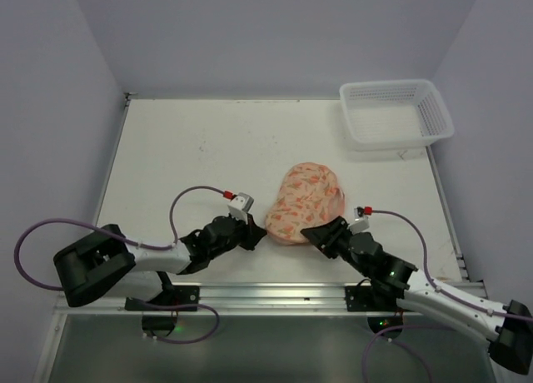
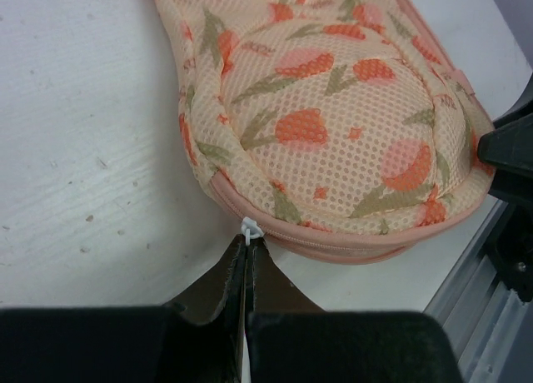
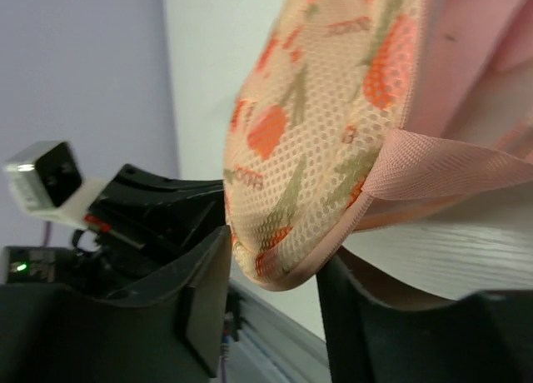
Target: Unzip the laundry bag and remove the bra
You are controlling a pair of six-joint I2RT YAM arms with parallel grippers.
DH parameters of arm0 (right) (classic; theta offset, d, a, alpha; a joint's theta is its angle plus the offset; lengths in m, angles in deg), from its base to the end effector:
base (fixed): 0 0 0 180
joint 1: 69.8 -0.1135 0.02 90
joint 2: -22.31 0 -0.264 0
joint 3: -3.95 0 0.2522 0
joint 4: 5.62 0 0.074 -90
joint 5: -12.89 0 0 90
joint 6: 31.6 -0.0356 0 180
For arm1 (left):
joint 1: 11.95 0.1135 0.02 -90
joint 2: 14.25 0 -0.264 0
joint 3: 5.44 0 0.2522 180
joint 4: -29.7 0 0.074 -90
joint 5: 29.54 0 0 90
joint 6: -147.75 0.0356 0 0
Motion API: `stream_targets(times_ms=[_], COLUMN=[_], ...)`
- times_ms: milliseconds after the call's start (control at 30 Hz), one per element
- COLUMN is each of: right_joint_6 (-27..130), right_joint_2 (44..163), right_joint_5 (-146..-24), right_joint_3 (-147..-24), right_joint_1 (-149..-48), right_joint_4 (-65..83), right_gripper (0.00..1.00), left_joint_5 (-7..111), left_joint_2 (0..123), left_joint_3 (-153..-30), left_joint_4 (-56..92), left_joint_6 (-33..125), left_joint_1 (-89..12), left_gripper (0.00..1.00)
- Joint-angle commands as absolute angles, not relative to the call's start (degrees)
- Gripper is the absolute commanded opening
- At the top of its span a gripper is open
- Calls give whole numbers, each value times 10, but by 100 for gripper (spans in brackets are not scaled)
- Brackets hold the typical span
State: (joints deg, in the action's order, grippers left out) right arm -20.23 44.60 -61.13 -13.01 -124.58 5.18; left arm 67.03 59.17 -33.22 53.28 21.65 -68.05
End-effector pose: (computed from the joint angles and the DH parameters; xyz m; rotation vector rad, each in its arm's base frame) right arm 0.0834 0.1012 0.1601 0.6392 1.9734 1.3099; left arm 0.1274 -0.1823 0.1451 0.2812 2.0567 -0.9245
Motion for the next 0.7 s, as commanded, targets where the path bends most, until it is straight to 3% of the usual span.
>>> stream_targets(times_ms=[0, 133, 367, 433, 467, 667], right_joint_6=[-209, -245, -280, -283, -286, -327], right_joint_2=[515, 546, 554, 554, 555, 559], right_joint_5=[-583, -580, -530, -530, -529, -523], right_joint_3=[-171, -166, -162, -168, -172, -180], right_joint_1=[-1244, -1264, -1312, -1317, -1319, -1344], right_joint_4=[93, 46, 46, 49, 63, 91], right_gripper=[48, 60, 66, 80, 83, 84], left_joint_5=[671, 686, 691, 693, 694, 706], left_joint_2=[620, 650, 681, 689, 692, 703], left_joint_3=[-349, -378, -392, -396, -397, -403], left_joint_4=[558, 561, 579, 583, 585, 594], left_joint_6=[228, 222, 217, 215, 214, 208], left_joint_1=[-696, -724, -742, -743, -744, -744], left_gripper=[0, 0, 0, 0, 0, 0])
